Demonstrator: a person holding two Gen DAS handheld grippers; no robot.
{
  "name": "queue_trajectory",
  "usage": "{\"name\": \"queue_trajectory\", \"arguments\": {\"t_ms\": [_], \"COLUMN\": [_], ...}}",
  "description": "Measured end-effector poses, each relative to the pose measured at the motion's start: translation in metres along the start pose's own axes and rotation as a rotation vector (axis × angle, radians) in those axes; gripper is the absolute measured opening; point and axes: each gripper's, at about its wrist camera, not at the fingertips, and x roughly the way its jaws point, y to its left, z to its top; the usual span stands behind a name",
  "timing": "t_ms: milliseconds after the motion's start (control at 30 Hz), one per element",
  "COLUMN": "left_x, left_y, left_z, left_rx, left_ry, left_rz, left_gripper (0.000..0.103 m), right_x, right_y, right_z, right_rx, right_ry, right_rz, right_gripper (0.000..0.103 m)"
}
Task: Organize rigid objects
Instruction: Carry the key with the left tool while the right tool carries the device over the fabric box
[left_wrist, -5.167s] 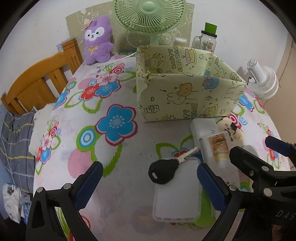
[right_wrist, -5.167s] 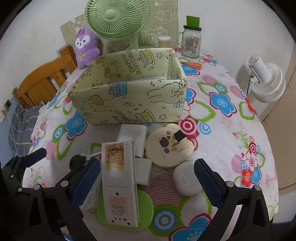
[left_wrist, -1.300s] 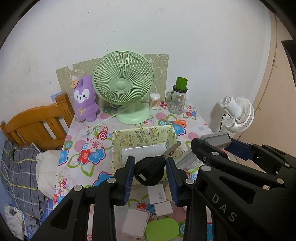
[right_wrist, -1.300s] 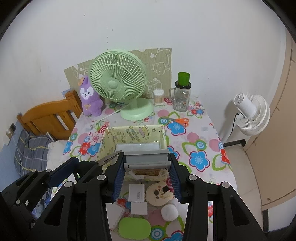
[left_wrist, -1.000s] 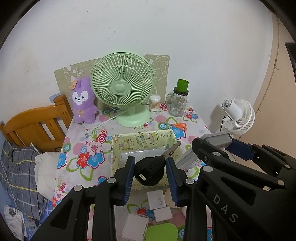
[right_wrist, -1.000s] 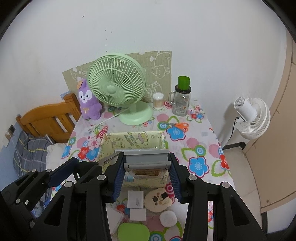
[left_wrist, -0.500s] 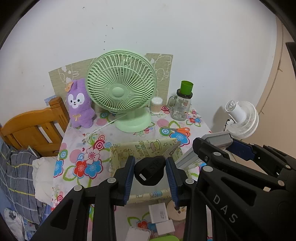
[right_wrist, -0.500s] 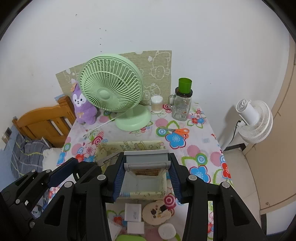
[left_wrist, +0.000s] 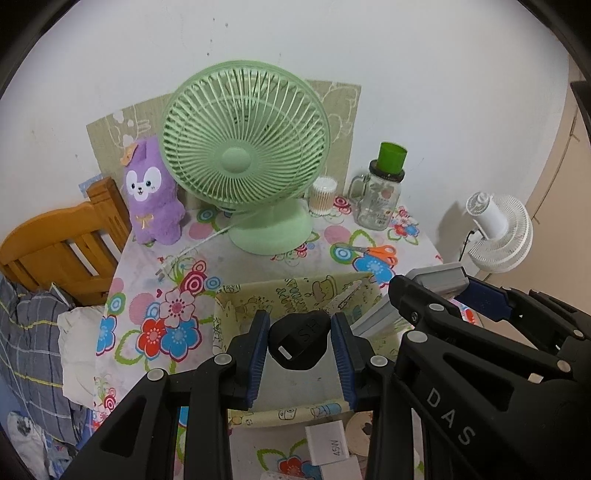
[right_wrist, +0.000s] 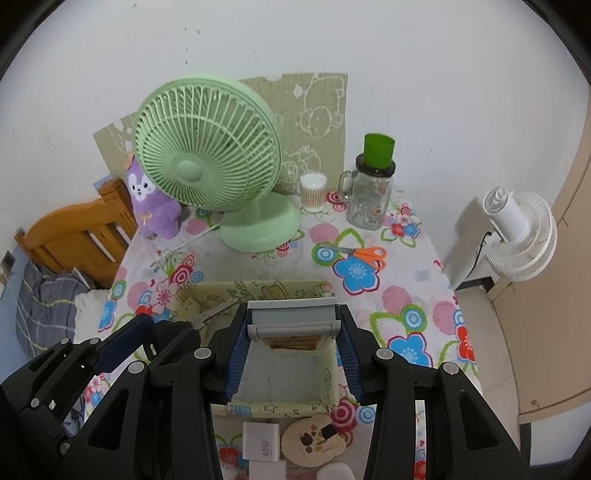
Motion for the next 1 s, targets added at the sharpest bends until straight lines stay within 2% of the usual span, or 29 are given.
{"name": "queue_trajectory", "arguments": {"t_ms": [300,800,1000], "left_x": [0.036,0.077,0.083], "left_y": [0.008,0.017,0.024], "left_z": [-0.009,-0.04,-0.042], "left_rx": [-0.017,-0.052,-0.075], "left_ry": [0.065,0.18,0.181], "left_rz": [0.008,0.029,0.055], "left_gripper": [0.035,0.035,0.035], "right_x": [0.038,0.085,0.089], "right_y": [0.001,0.005,0.015], "right_z": [-0.005,-0.034,-0.033], "right_rx": [-0.008,-0.038,-0.095], "right_ry": [0.074,0.221,0.197], "right_rz": [-0.009,-0.037,-0.06], "right_gripper": [0.048,0.048,0.049]}}
